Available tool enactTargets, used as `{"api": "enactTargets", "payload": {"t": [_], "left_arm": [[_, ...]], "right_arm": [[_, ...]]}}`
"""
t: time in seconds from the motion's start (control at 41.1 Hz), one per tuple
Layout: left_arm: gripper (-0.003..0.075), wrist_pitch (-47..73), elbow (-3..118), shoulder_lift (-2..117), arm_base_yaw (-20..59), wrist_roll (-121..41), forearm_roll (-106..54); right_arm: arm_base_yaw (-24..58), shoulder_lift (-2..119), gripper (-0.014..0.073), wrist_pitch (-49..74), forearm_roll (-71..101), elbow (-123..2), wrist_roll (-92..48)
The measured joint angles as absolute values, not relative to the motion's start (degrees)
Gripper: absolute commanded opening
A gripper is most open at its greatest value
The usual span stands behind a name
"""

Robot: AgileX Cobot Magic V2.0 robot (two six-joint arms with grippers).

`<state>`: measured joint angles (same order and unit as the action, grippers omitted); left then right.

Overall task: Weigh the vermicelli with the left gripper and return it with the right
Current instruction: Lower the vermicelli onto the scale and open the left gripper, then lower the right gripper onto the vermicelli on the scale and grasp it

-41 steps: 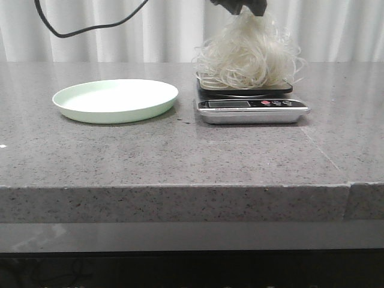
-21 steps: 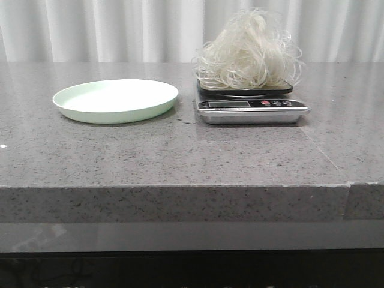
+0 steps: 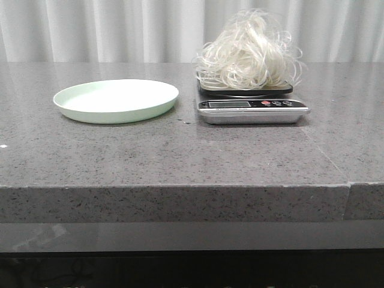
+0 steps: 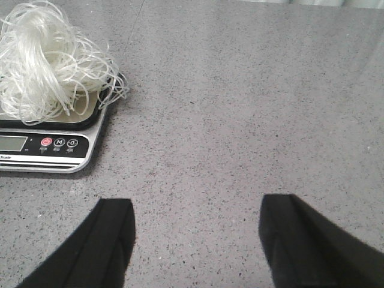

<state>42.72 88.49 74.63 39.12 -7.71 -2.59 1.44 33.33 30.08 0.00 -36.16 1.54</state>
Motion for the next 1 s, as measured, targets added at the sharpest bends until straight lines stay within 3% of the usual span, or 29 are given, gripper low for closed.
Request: {"api": "enactTargets", "payload": {"t": [0.292, 0.512, 0.999], "left_arm": [[0.0472, 39.65, 68.25, 57.67, 39.12, -6.25, -2.59], [0.0472, 35.88, 57.09, 47.89, 39.12, -6.18, -2.78], [0.0472, 35.79, 52.9, 44.22, 39.12, -6.18, -2.78]], "right_arm": [[1.84, 33.69, 0.0545, 30.08, 1.95, -36.16, 1.54], [7.7, 38.89, 0.0545, 31.61, 2.01, -40.48, 0.0], [20.35, 69.46, 0.0545, 31.61, 2.24, -61.59, -0.38]]}}
